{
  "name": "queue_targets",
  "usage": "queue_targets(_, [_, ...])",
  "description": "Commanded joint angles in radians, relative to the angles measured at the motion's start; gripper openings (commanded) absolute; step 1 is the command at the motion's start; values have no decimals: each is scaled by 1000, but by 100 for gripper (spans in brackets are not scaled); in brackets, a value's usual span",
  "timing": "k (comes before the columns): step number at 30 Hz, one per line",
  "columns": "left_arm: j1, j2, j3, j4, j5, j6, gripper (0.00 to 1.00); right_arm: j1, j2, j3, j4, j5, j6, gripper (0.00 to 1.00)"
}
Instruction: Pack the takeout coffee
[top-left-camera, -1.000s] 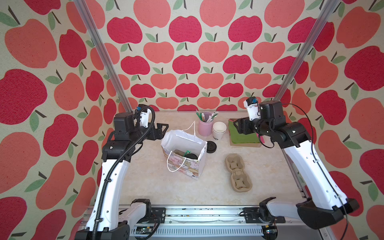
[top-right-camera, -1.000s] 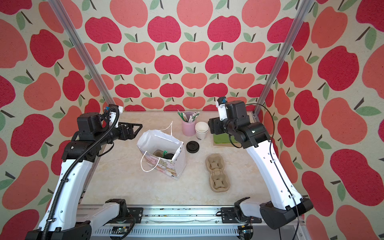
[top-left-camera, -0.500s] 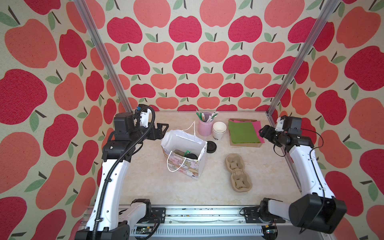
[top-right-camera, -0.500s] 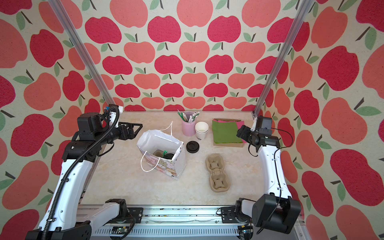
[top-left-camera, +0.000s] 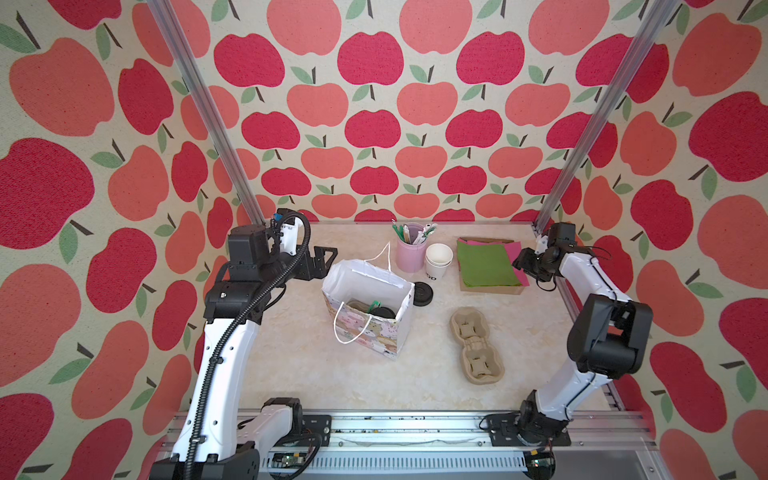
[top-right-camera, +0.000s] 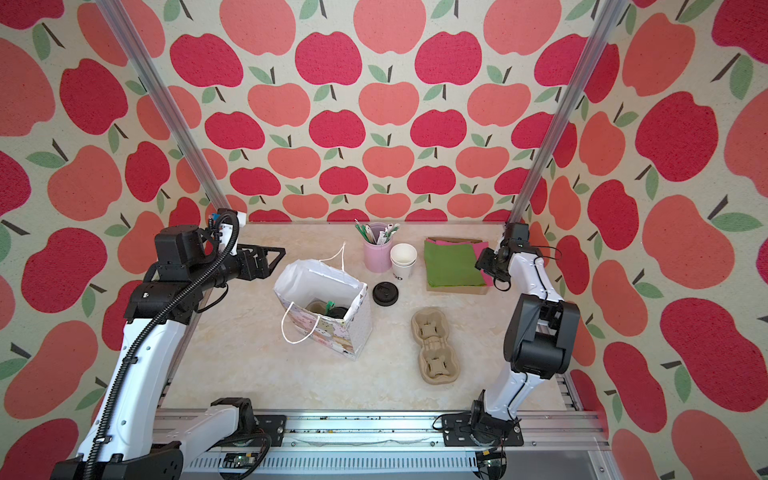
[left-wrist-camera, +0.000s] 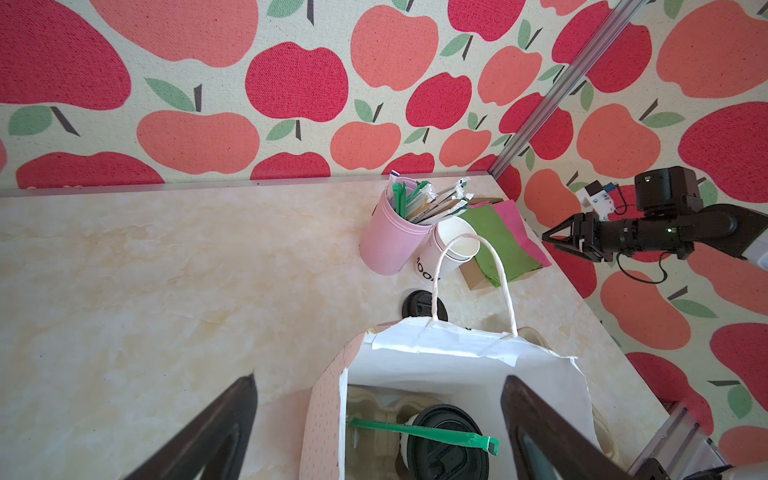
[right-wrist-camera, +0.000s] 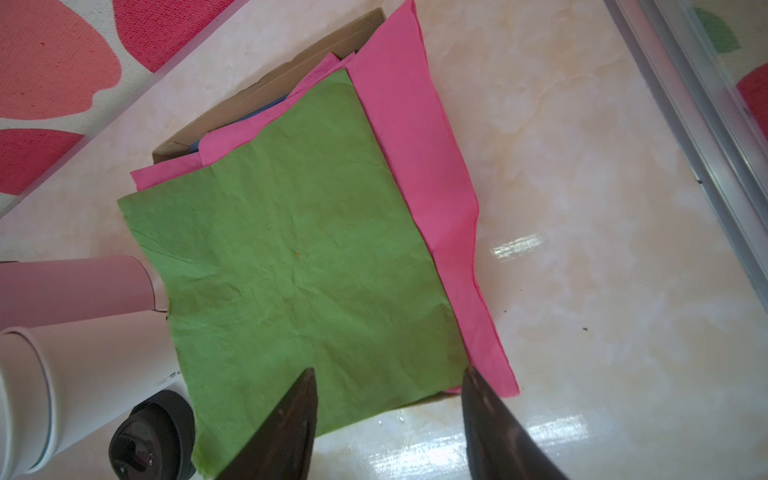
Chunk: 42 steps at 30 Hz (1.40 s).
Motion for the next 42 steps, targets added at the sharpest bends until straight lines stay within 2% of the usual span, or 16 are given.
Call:
queue_targets(1, [5,-17,2,0,9,12,94,1,86,92,-14,-23,-55,54])
queue_targets(10, [6,-19,-2,-9,4,15,94,19,328,337,-130,-27,-184,50])
queue_targets(19, [6,-20,-8,-14,-3,21,94,24,441,461,-206,-72,-223,42])
queue_targets(26, [7,-16,-15,-6,-1,20,95,35,458,468,-235,-78,-249,27])
queue_targets(29, [6,-16,-17,-3,0,17,95,37,446,457,-229,-86,-250,15])
queue_targets(30, [6,-15,-18,-3,0,17,95,36,443,457,-229,-89,-250,8])
queue_targets(32, [6,-16,-19,-1,1,17,95,36,434,459,-229,-97,-249,2])
queue_targets(37, [6,-19,-21,-4,1,17,95,45,384,468,-232,-72,-256,0])
queue_targets(42, [7,-23,-24,-1,0,18,95,79,328,483,-260,42,-295,0])
